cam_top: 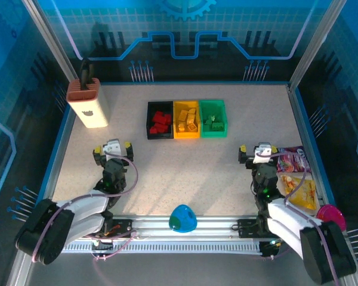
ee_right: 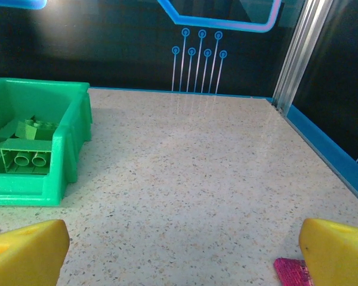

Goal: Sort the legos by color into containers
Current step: Reset both arms

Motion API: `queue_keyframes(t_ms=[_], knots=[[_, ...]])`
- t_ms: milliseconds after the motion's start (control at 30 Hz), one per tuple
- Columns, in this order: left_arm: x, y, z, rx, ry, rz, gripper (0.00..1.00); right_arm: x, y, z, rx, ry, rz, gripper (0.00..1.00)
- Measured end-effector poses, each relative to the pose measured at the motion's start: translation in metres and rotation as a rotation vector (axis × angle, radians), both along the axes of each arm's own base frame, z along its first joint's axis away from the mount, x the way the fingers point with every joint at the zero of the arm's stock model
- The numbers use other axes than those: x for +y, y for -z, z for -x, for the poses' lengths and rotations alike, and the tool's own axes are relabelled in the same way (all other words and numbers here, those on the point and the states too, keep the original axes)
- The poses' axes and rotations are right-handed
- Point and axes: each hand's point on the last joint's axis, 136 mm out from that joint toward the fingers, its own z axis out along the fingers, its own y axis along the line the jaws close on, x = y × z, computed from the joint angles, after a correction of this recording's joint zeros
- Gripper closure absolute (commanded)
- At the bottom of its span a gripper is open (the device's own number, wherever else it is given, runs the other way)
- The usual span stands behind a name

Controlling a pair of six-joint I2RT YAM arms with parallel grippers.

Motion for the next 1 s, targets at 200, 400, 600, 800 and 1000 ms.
queue_keyframes(t_ms=[200,400,600,800,1000], knots=[[-0.003,0.007,-0.008,0.004,0.016,-0.015,0.01,0.003,0.010,-0.012,-0.003,-0.008,0.014,0.00],[-0.003,0.003,-0.016,-0.041,0.022,-0.012,0.01,0.001,0.016,-0.019,-0.014,-0.006,0.010,0.00],[0.000,-0.001,-0.021,-0.087,0.015,0.003,0.01,-0.009,0.029,-0.033,0.020,0.020,-0.018,0.00],[0.006,-0.006,-0.023,-0.118,0.008,0.020,0.01,-0.003,0.024,-0.037,-0.002,-0.020,-0.031,0.00],[0.012,0.001,-0.028,-0.100,0.009,0.024,0.01,0.013,0.030,-0.048,0.021,-0.102,-0.008,0.00]])
